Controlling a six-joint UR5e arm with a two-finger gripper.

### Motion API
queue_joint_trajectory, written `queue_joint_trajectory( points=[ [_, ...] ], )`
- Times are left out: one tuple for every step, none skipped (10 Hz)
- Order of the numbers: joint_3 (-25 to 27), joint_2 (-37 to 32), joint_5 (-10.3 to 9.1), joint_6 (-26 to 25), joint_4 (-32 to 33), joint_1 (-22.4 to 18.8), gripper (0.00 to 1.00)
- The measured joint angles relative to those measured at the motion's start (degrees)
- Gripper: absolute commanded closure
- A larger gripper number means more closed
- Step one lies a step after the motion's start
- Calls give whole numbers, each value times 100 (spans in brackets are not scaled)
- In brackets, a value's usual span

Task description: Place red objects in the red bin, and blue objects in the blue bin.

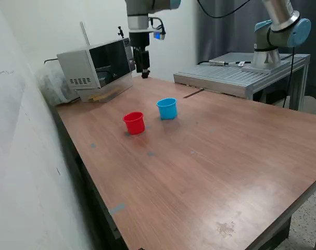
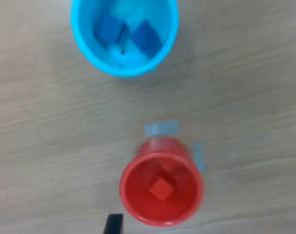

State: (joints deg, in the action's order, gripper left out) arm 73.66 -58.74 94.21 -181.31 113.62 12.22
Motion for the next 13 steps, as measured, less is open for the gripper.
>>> queue_joint_trajectory(
  points=[
    [63, -455, 0, 1, -438, -90, 0],
    [174, -955, 3, -12, -878, -189, 0],
    [345, -1455, 6, -28, -1227, -272, 0],
    [554, -1906, 7, -36, -1521, -322, 0],
    [768, -2305, 7, -43, -1802, -350, 0],
    [950, -2662, 6, -46, -2033, -374, 0],
    [1068, -2969, 7, -44, -2227, -440, 0],
    [1131, -3214, 6, -43, -2428, -539, 0],
    [1184, -3409, -3, -43, -2595, -654, 0],
    [1266, -3551, -18, -42, -2696, -765, 0],
    [1348, -3634, -30, -40, -2748, -839, 0],
    [1417, -3693, -34, -31, -2783, -880, 0],
    [1504, -3768, -35, -10, -2828, -899, 0]
  ],
)
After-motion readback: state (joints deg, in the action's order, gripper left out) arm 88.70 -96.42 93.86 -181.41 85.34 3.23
